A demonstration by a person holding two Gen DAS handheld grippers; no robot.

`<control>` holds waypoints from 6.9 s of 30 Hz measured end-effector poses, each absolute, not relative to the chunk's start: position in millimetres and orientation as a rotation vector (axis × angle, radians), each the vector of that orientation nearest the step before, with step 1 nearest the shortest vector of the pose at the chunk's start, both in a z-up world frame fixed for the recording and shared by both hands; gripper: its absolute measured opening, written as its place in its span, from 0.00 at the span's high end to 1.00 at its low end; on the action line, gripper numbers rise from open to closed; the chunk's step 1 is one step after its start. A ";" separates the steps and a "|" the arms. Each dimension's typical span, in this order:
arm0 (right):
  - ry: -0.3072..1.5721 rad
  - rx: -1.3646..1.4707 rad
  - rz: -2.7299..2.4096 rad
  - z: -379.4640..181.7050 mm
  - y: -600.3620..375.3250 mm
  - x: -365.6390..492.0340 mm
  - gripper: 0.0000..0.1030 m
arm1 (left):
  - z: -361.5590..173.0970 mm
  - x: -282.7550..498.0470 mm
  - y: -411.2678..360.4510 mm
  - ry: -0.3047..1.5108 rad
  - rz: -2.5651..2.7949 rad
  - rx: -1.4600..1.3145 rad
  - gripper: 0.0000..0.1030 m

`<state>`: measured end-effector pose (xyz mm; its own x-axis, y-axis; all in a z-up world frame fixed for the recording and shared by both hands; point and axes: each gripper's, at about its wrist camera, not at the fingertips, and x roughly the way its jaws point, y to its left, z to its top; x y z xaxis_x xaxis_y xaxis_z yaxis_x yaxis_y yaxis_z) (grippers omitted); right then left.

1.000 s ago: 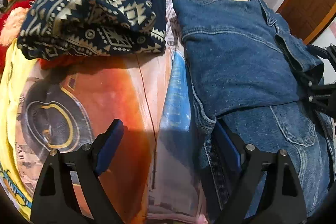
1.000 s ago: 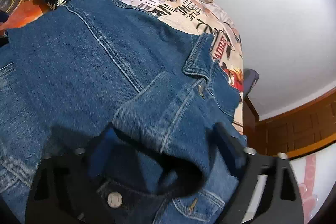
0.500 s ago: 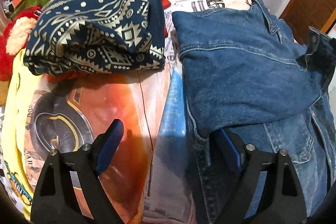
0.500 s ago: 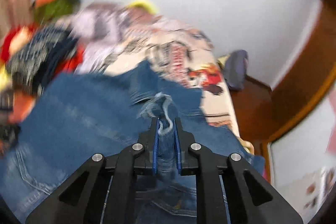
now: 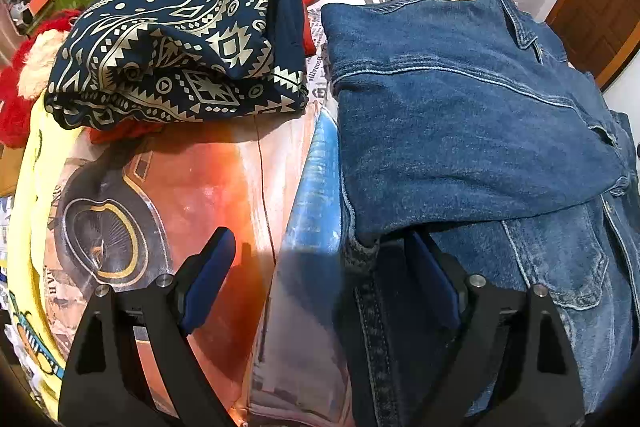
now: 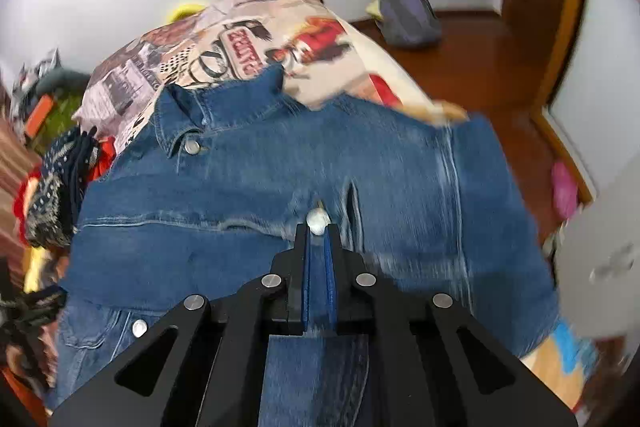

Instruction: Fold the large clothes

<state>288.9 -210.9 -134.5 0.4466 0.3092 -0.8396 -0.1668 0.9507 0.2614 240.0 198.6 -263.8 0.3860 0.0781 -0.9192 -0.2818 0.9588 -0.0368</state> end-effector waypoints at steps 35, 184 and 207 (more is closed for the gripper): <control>0.876 -0.212 0.274 -92.2 -188.2 260.2 0.97 | -236.5 244.3 198.3 1.075 0.291 -0.152 0.15; 1.158 0.719 0.017 -198.1 -364.6 289.8 0.38 | -187.7 281.4 41.2 0.966 -0.070 -0.010 0.11; 0.702 0.202 0.447 29.2 -197.7 277.5 0.91 | -164.0 259.4 69.4 0.890 -0.028 -0.056 0.11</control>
